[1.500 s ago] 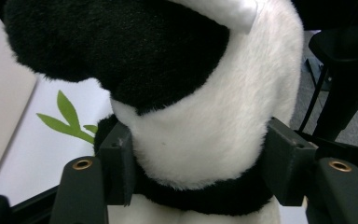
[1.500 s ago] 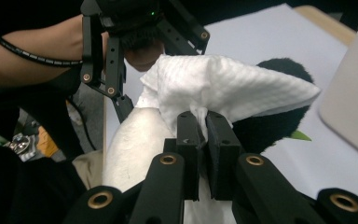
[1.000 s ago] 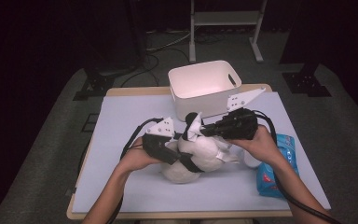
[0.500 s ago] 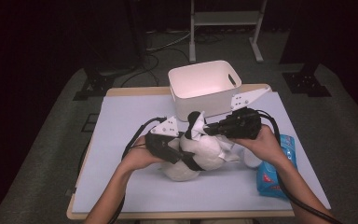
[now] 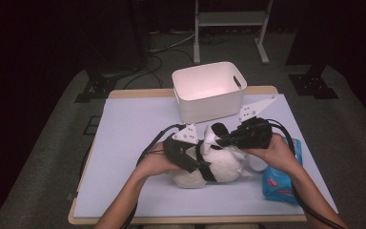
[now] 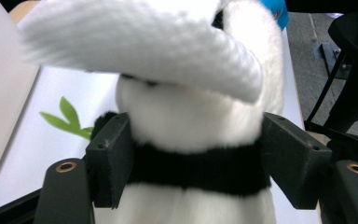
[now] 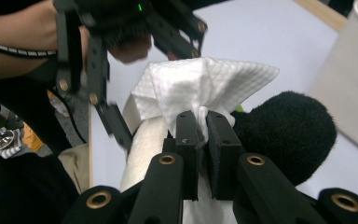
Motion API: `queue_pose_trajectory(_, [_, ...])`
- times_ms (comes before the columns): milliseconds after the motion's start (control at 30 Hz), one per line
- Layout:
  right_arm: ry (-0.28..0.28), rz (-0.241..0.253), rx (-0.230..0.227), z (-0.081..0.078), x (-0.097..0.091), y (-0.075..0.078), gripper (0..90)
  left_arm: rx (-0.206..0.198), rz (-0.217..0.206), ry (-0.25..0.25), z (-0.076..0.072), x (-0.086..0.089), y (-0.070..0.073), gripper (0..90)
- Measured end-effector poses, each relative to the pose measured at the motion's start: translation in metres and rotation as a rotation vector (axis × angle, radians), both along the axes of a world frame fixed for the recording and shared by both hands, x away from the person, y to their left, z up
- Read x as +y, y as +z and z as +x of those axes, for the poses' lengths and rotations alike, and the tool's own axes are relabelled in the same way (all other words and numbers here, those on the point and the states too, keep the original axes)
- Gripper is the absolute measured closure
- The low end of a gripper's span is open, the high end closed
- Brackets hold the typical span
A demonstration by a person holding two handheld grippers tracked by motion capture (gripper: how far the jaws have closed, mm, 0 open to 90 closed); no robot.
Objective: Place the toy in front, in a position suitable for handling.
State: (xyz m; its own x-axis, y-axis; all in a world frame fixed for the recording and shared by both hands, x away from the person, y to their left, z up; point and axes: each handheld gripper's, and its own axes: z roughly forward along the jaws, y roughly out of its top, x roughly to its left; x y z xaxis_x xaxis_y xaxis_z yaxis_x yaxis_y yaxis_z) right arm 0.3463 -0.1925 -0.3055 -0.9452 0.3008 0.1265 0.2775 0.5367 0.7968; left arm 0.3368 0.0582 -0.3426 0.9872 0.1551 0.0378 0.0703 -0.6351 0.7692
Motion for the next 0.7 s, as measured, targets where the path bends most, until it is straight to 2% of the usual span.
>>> queue_pose_trajectory(67, [-0.023,-0.013,0.007,-0.001,-0.009,-0.004,83.4,-0.007,0.036,0.015,0.001,0.003,-0.002,24.8])
queue_pose_trajectory(167, [-0.035,-0.01,0.026,0.0,-0.021,-0.012,83.4,0.005,0.015,0.03,0.002,0.01,-0.003,21.6])
queue_pose_trajectory(300, [-0.048,-0.024,0.051,-0.002,-0.033,-0.023,83.4,0.031,0.028,0.05,0.005,0.017,-0.006,15.3])
queue_pose_trajectory(367, [-0.044,-0.015,0.062,-0.003,-0.036,-0.025,83.4,0.04,0.035,0.052,0.007,0.018,-0.007,10.8])
queue_pose_trajectory(400, [-0.035,-0.006,0.072,-0.004,-0.04,-0.027,83.4,0.065,0.031,0.05,0.009,0.021,-0.01,10.3])
queue_pose_trajectory(467, [-0.033,-0.003,0.073,-0.005,-0.04,-0.027,83.4,0.076,0.032,0.046,0.009,0.021,-0.011,9.2])
queue_pose_trajectory(533, [-0.026,-0.003,0.08,-0.005,-0.041,-0.028,83.4,0.115,0.047,0.02,0.011,0.021,-0.017,8.3])
queue_pose_trajectory(600, [-0.024,-0.008,0.08,-0.005,-0.04,-0.028,83.4,0.14,0.043,0.025,0.013,0.019,-0.021,6.0])
queue_pose_trajectory(700, [-0.022,-0.016,0.081,-0.005,-0.039,-0.027,83.4,0.154,0.026,0.022,0.015,0.019,-0.023,5.3])
